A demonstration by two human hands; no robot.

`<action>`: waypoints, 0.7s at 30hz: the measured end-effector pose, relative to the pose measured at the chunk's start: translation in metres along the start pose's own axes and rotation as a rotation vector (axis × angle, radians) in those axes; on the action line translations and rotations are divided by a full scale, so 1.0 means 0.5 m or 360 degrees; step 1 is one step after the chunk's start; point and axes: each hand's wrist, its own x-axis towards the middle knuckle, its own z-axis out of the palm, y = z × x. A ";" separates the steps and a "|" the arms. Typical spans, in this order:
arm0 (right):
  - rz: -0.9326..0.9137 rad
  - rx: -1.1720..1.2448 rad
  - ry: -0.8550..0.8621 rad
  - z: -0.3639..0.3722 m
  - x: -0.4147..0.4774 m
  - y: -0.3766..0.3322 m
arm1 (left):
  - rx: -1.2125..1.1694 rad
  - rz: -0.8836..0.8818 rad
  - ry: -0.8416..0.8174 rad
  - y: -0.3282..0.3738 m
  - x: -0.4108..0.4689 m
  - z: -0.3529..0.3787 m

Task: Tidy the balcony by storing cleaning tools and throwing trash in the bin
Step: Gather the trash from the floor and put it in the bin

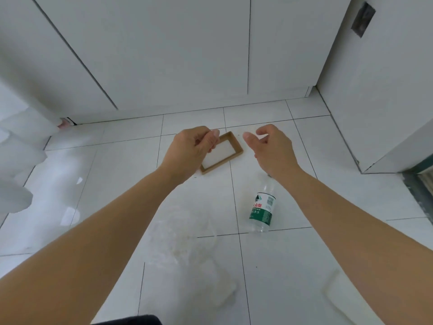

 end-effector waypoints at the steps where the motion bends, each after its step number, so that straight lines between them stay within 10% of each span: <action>1: 0.0036 -0.0039 -0.0003 0.020 0.013 0.023 | 0.0045 -0.0015 -0.0014 -0.034 0.019 0.014; 14: 0.0839 -0.0966 0.0038 0.189 0.056 0.315 | 0.0289 -0.0240 -0.0430 -0.310 0.137 0.167; 21: 0.1057 -0.0739 0.0111 0.227 0.073 0.359 | 0.0253 -0.0331 -0.0616 -0.381 0.174 0.216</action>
